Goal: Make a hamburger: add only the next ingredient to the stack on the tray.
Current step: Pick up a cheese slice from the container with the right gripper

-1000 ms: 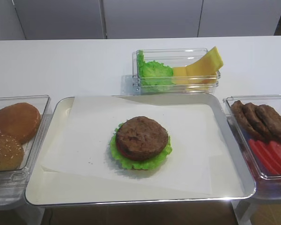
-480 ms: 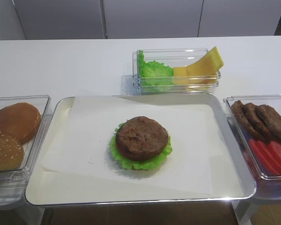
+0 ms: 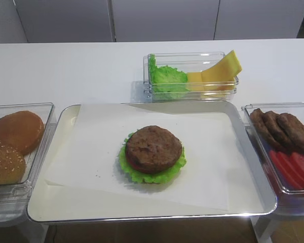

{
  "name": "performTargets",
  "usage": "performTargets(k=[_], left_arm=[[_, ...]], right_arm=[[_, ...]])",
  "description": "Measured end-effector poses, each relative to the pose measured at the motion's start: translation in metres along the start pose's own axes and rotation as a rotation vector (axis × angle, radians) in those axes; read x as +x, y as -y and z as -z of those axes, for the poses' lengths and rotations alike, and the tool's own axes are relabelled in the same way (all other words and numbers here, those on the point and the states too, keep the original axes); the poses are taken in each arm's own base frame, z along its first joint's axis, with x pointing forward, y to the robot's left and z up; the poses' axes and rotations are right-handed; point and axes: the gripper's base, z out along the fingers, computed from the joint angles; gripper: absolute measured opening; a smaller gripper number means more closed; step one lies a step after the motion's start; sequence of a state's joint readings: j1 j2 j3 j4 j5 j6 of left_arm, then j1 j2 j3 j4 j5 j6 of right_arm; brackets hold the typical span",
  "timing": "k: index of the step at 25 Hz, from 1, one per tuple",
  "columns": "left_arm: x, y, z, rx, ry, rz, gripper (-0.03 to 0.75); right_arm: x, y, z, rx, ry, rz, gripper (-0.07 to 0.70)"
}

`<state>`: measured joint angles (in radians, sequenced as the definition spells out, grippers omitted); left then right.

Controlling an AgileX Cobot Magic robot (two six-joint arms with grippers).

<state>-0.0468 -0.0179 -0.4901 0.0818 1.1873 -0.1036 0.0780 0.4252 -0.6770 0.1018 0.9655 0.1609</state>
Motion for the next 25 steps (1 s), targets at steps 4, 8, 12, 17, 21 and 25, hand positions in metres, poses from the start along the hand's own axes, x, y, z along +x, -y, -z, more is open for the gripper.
performTargets(k=[4,8,12,17,21,25], left_arm=[[0.000,0.000,0.000,0.000,0.000,0.000,0.302],[0.000,0.000,0.000,0.000,0.000,0.000,0.302],[0.000,0.000,0.000,0.000,0.000,0.000,0.302],[0.000,0.000,0.000,0.000,0.000,0.000,0.302],[0.000,0.000,0.000,0.000,0.000,0.000,0.302],[0.000,0.000,0.000,0.000,0.000,0.000,0.302]], right_arm=[[-0.033,-0.006,-0.032,-0.007,-0.058,-0.030,0.484],[-0.062,-0.013,-0.074,-0.032,-0.135,-0.012,0.477],[-0.089,-0.021,-0.123,-0.078,-0.220,-0.016,0.458],[-0.117,-0.026,-0.188,-0.115,-0.303,-0.002,0.452],[-0.131,-0.026,-0.238,-0.116,-0.350,-0.014,0.451],[-0.141,-0.026,-0.277,-0.129,-0.370,-0.021,0.451]])
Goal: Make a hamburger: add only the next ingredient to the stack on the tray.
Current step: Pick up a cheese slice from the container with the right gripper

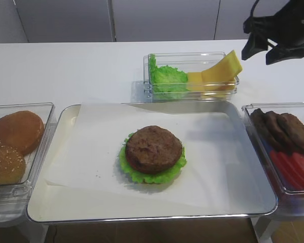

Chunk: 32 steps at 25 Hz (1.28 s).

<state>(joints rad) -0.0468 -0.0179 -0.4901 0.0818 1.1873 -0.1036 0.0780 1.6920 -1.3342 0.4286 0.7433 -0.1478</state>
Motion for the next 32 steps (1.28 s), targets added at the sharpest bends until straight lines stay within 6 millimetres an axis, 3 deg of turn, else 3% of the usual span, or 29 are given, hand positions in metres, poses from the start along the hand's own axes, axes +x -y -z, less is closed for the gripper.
performTargets(k=[4,9,28,32], left_arm=[[0.000,0.000,0.000,0.000,0.000,0.000,0.302],[0.000,0.000,0.000,0.000,0.000,0.000,0.302],[0.000,0.000,0.000,0.000,0.000,0.000,0.302],[0.000,0.000,0.000,0.000,0.000,0.000,0.302]], right_arm=[[-0.015,0.002,-0.026,-0.033,-0.020,-0.007,0.435],[-0.020,0.004,-0.044,-0.051,-0.052,-0.011,0.346],[-0.016,0.007,-0.055,-0.059,-0.099,-0.024,0.073],[-0.016,0.006,-0.055,-0.062,-0.105,-0.025,0.045]])
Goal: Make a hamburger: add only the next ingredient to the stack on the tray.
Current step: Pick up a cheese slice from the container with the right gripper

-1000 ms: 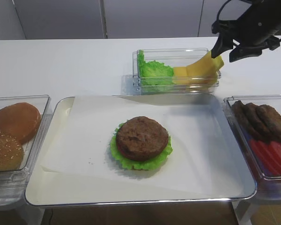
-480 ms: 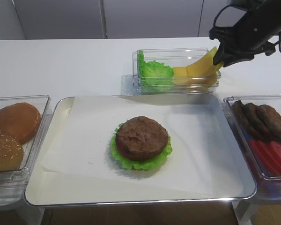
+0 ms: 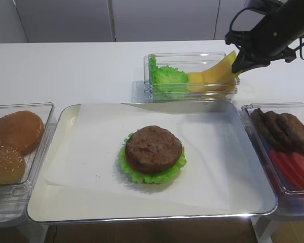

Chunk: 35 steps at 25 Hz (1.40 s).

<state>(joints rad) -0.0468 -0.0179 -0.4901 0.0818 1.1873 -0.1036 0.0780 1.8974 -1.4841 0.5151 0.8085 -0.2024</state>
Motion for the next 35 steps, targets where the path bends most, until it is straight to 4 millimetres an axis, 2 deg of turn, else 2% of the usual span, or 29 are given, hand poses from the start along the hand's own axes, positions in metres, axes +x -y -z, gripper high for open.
performTargets(k=[27,35], left_arm=[[0.000,0.000,0.000,0.000,0.000,0.000,0.302],[0.000,0.000,0.000,0.000,0.000,0.000,0.302]], right_arm=[[0.001,-0.003,0.007,-0.003,-0.007,0.014,0.040],[-0.002,-0.012,0.030,-0.013,0.044,0.035,0.039]])
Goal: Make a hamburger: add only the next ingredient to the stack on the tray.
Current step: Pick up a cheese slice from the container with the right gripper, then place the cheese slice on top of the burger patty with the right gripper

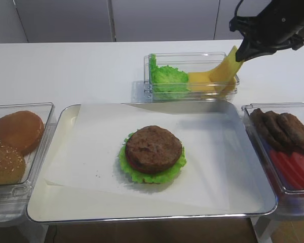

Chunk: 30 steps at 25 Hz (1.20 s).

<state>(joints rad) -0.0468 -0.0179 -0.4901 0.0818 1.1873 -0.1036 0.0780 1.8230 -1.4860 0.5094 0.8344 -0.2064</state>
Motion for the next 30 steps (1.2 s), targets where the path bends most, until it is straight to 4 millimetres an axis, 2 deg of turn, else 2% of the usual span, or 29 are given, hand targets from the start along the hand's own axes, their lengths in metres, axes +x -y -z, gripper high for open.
performTargets(k=[7,22,30], left_arm=[[0.000,0.000,0.000,0.000,0.000,0.000,0.302],[0.000,0.000,0.000,0.000,0.000,0.000,0.302],[0.000,0.000,0.000,0.000,0.000,0.000,0.302]], right_arm=[[0.000,-0.008,0.017,-0.011,0.020,0.016,0.039],[0.009,-0.037,0.081,-0.078,0.057,0.073,0.039],[0.013,-0.046,0.100,-0.101,0.078,0.088,0.039]])
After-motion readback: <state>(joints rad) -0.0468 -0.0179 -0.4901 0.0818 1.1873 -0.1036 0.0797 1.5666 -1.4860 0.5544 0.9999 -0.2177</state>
